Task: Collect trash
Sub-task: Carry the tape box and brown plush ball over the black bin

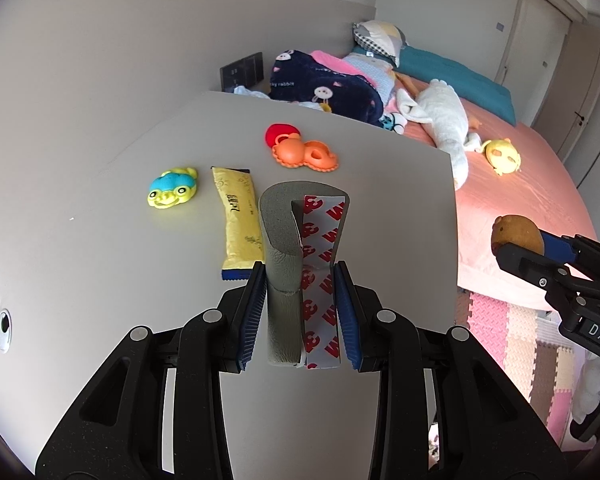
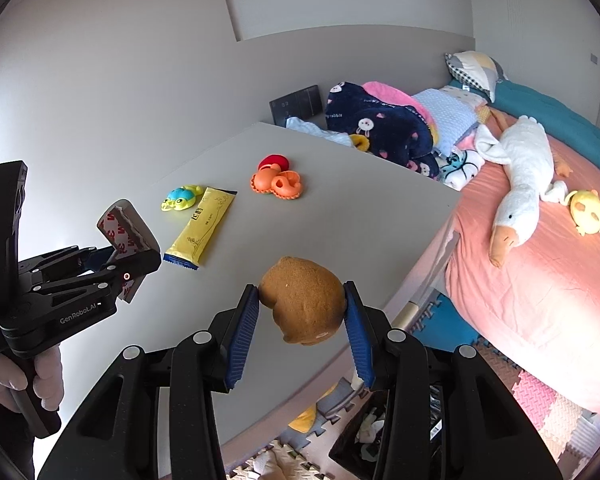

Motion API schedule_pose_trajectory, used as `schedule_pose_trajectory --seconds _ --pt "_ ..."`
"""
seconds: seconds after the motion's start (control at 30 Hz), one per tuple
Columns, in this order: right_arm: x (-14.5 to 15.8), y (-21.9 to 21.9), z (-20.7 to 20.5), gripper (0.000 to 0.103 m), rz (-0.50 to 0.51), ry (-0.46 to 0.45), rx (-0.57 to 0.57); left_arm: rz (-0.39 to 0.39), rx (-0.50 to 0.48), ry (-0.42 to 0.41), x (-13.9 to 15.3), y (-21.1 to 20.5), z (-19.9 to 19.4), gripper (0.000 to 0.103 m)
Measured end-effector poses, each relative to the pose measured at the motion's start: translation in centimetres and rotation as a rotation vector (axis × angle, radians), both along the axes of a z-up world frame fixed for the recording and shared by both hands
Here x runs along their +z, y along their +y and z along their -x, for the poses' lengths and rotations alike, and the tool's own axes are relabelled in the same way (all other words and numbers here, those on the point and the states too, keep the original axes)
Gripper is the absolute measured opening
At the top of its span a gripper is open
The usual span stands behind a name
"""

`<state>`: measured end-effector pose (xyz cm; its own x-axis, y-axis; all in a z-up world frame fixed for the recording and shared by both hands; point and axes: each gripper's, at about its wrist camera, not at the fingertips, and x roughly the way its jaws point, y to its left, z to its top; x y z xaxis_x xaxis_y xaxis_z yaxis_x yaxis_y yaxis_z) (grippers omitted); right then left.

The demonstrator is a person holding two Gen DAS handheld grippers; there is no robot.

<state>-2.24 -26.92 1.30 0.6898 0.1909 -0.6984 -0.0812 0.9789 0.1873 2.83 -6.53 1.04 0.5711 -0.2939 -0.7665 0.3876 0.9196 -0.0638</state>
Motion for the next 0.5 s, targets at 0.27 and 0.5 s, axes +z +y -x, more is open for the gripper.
schedule_pose_trajectory --seconds 0.27,0.5 --pt "0.4 -3.3 2.8 0.044 -0.002 -0.008 -0.075 -0.002 -0.093 -0.006 0.4 -4.3 1.4 0.034" --pt "0.5 -6.3 5.2 0.045 -0.004 -0.013 -0.146 -0.005 -0.181 -0.011 0.7 -8.3 2.7 0.034"
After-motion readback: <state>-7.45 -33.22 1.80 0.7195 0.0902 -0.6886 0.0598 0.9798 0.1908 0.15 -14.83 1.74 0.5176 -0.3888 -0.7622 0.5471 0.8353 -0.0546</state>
